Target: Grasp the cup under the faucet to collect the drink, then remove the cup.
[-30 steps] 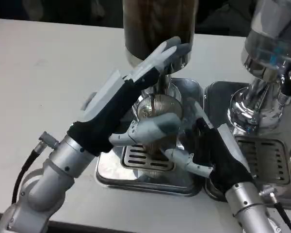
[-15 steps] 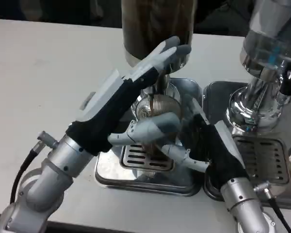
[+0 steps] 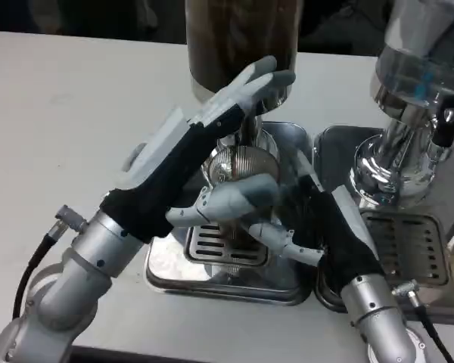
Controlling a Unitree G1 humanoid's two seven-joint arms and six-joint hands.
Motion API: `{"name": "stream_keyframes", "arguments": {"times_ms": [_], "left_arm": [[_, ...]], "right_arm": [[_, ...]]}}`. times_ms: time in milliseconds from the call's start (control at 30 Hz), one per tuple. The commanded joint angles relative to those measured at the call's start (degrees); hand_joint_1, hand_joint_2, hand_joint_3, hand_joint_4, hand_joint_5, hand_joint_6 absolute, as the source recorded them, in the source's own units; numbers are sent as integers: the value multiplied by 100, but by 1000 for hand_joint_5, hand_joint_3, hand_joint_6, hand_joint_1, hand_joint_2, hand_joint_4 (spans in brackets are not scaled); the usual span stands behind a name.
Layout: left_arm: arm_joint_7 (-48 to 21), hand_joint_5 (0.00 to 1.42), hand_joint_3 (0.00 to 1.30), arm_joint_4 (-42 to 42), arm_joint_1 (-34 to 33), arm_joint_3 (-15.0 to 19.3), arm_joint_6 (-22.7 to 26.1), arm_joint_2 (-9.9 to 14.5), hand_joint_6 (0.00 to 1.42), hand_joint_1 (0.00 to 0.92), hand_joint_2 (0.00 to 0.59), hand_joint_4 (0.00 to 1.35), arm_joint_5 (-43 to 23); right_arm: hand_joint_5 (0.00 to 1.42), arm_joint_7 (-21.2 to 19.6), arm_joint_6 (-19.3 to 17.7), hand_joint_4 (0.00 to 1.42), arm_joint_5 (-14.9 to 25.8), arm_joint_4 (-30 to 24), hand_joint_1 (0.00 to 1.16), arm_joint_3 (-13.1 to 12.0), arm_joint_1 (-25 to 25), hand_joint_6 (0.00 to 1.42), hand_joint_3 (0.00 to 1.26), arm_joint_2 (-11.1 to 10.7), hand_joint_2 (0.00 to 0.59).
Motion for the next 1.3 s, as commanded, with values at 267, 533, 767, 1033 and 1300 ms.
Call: {"name": "stream_keyframes", "arguments": {"times_ms": [267, 533, 767, 1033, 1300], "left_arm": [[-49, 129, 125, -132, 135, -67, 25, 21, 20, 0, 122, 0, 203], [-16, 126, 125, -178, 127, -6, 73, 35, 0, 0, 121, 0, 234], [-3, 73, 116, -274, 186, 89, 132, 63, 0, 0, 122, 0, 226], [-2, 70, 115, -309, 212, 119, 173, 55, 0, 0, 123, 0, 262], [851, 0, 60, -1073, 540, 685, -183, 48, 0, 0, 132, 0, 923]], "right_arm": [[0, 60, 20, 0, -132, -737, 665, 87, 353, 0, 0, 1, 208], [0, 204, 73, 0, -115, -738, 661, 147, 397, 0, 0, 55, 213], [0, 255, 218, 0, -74, -566, 655, 112, 226, 0, 0, 116, 215], [0, 292, 355, 0, -36, -469, 661, 105, 62, 0, 0, 220, 210], [0, 159, 400, 0, -92, -515, 664, 83, 144, 0, 0, 244, 209]]}}
